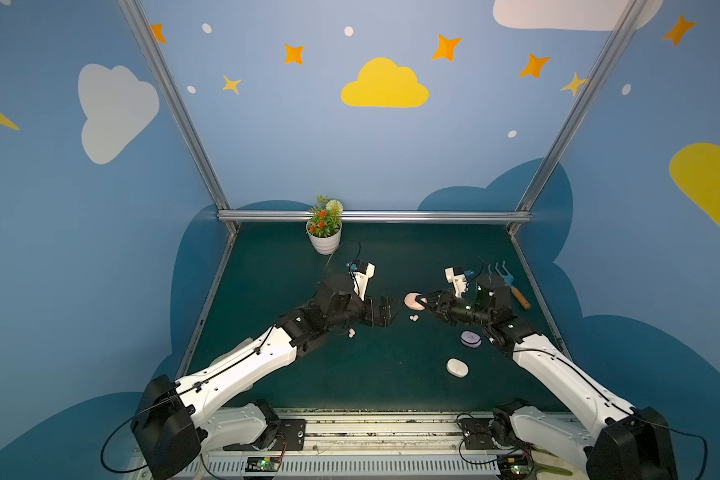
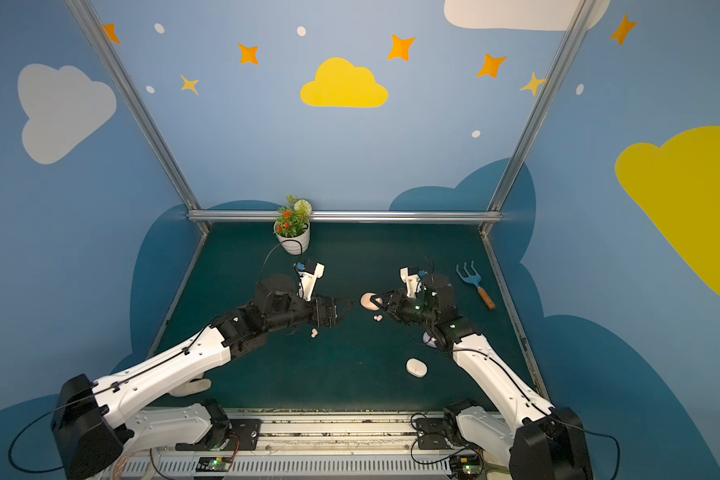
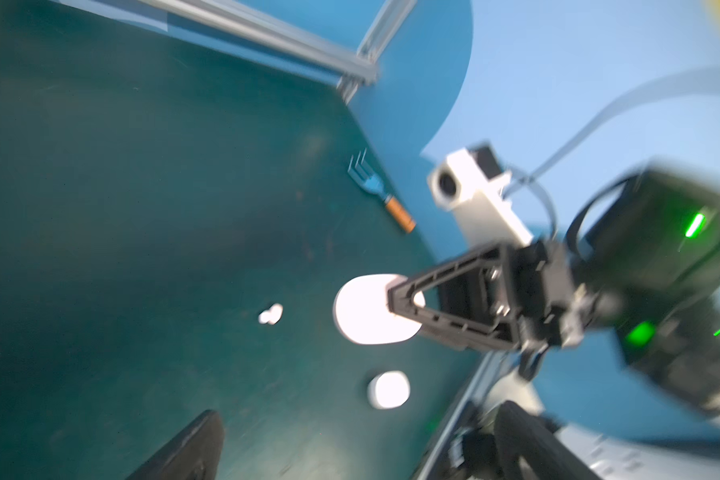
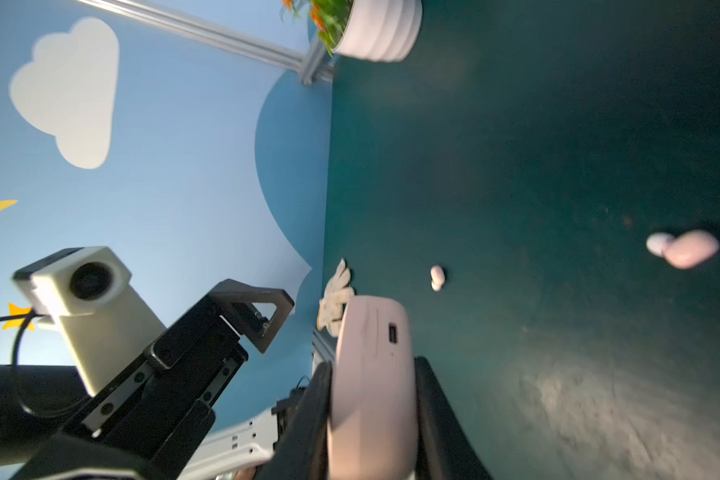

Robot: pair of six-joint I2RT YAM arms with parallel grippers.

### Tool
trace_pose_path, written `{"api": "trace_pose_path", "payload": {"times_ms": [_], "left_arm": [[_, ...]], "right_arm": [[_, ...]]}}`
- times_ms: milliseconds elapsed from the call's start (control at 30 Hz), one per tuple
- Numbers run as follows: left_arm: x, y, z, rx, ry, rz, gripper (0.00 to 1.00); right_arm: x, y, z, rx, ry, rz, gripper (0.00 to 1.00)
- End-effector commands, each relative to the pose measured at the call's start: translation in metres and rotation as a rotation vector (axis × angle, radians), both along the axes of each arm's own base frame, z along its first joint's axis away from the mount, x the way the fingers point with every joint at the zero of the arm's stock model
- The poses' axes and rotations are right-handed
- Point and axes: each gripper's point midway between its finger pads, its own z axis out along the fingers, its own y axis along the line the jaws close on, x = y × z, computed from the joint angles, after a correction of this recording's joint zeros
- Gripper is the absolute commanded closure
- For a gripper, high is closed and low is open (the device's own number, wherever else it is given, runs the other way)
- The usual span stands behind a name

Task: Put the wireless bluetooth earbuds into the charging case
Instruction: 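Hold the pink case with both grippers and raise it upward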

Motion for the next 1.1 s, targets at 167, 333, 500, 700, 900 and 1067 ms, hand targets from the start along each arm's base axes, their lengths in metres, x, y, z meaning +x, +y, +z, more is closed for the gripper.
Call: {"api": "trace_pose_path", "payload": {"times_ms": [167, 333, 500, 700, 900, 1067], "left_arm": [[0.018, -0.018, 0.031, -0.329, 0.13, 0.037, 0.0], [0.022, -0.021, 0.042, -0.436, 0.139, 0.041, 0.02], [0.02, -0.025, 0.049, -0.486, 0.107, 0.01, 0.06], [0.018, -0.027, 0.054, -0.521, 0.082, -0.007, 0.1], [0.018, -0.025, 0.059, -0.551, 0.056, -0.004, 0.2], [0.019, -0.016, 0.064, -0.6, 0.027, 0.032, 0.31]], "right_arm": [[0.016, 0.007, 0.053, 0.184, -0.179, -0.155, 0.87], [0.016, 0.015, 0.07, 0.268, -0.231, -0.205, 0.87], [0.012, 0.023, 0.085, 0.357, -0.269, -0.222, 0.87], [0.008, 0.034, 0.093, 0.434, -0.28, -0.214, 0.87], [0.004, 0.044, 0.093, 0.471, -0.27, -0.203, 0.89], [0.003, 0.048, 0.092, 0.489, -0.258, -0.205, 0.9]]}}
